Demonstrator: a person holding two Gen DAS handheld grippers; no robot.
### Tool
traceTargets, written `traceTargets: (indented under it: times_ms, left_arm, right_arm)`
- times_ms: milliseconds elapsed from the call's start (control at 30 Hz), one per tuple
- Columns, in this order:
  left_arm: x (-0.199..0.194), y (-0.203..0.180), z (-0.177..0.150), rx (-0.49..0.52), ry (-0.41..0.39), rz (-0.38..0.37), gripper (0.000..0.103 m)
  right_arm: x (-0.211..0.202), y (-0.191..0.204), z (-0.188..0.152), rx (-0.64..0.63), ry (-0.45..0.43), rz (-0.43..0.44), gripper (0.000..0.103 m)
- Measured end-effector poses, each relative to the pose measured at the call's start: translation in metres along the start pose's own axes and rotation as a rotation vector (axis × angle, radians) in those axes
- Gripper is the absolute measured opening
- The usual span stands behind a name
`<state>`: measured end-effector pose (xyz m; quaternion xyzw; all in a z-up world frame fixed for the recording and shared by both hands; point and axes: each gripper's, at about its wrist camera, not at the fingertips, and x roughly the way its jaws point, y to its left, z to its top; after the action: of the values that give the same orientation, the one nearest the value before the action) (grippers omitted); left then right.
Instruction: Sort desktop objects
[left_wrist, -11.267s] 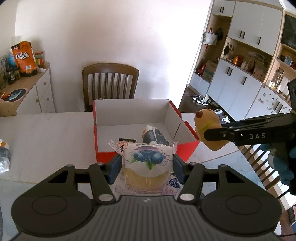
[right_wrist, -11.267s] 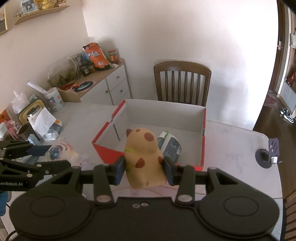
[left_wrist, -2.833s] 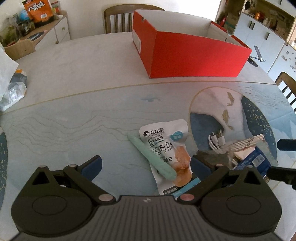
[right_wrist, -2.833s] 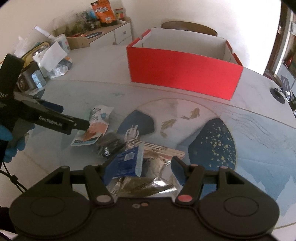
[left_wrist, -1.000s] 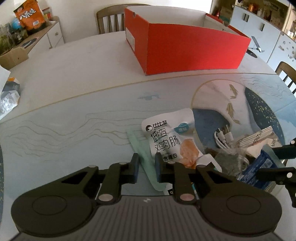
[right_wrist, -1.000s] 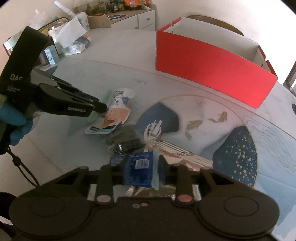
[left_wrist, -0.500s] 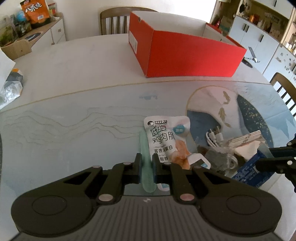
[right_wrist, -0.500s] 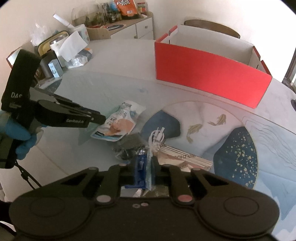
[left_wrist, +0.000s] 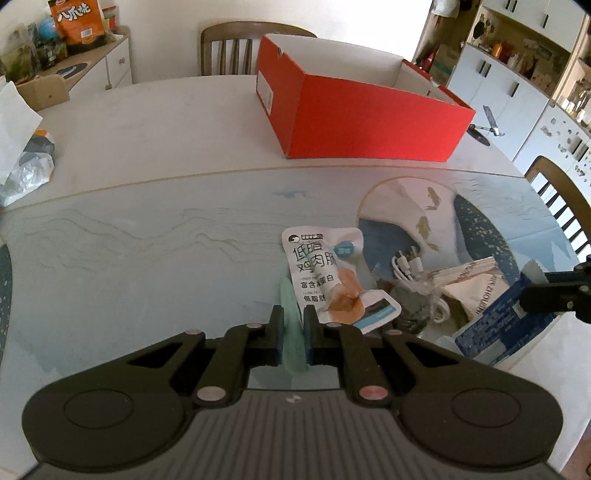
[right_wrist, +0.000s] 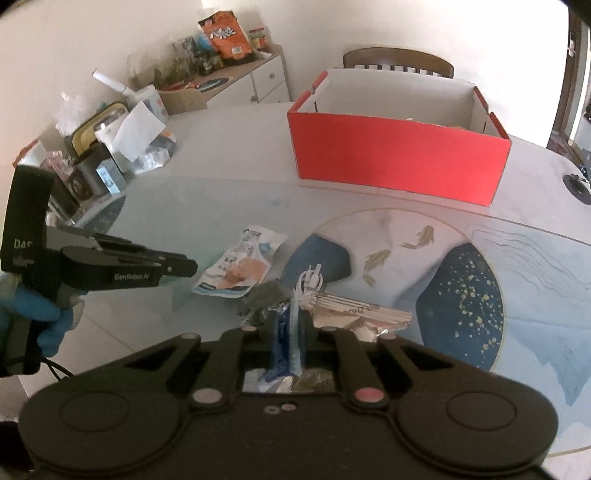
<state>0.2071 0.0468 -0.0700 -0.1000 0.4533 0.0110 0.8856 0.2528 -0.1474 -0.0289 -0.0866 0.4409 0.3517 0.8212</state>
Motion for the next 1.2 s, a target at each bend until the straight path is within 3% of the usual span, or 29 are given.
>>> traceTargets:
  times_ms: [233, 300, 433, 700, 800, 867, 900, 1000, 1200]
  left_arm:
    - [-0.014, 0.005, -0.005, -0.051, -0.012, -0.034, 0.008]
    - [-0.019, 0.009, -0.007, -0.08, -0.015, -0.05, 0.0]
    - [-0.028, 0.018, -0.009, -0.126, -0.02, -0.063, 0.0]
    - [-0.029, 0.02, -0.019, -0.096, 0.01, -0.042, 0.001]
    - [-0.025, 0.021, -0.023, -0.09, 0.026, -0.008, 0.014]
    - [-0.022, 0.023, -0.025, -0.089, 0.029, 0.013, 0.043]
    - [-0.022, 0.024, -0.026, -0.092, 0.023, 0.023, 0.068]
    - [-0.027, 0.034, -0.028, -0.126, 0.005, 0.029, 0.07]
    - [-0.03, 0.054, -0.033, -0.136, 0.004, 0.152, 0.07]
  right_arm:
    - [-0.012, -0.003, 0.002, 0.024, -0.016, 0.005, 0.01]
    - [-0.015, -0.004, 0.003, 0.031, -0.02, 0.007, 0.01]
    - [-0.021, -0.008, 0.005, 0.044, -0.026, 0.012, 0.01]
    - [-0.024, -0.011, 0.005, 0.042, -0.027, 0.01, 0.01]
    - [-0.023, -0.012, 0.003, 0.04, -0.021, 0.009, 0.01]
    - [-0.023, -0.013, 0.002, 0.042, -0.018, 0.011, 0.01]
    - [-0.024, -0.014, 0.002, 0.043, -0.018, 0.011, 0.01]
    - [-0.024, -0.014, 0.002, 0.043, -0.016, 0.011, 0.01]
    - [-0.024, -0.018, 0.002, 0.044, -0.016, 0.009, 0.01]
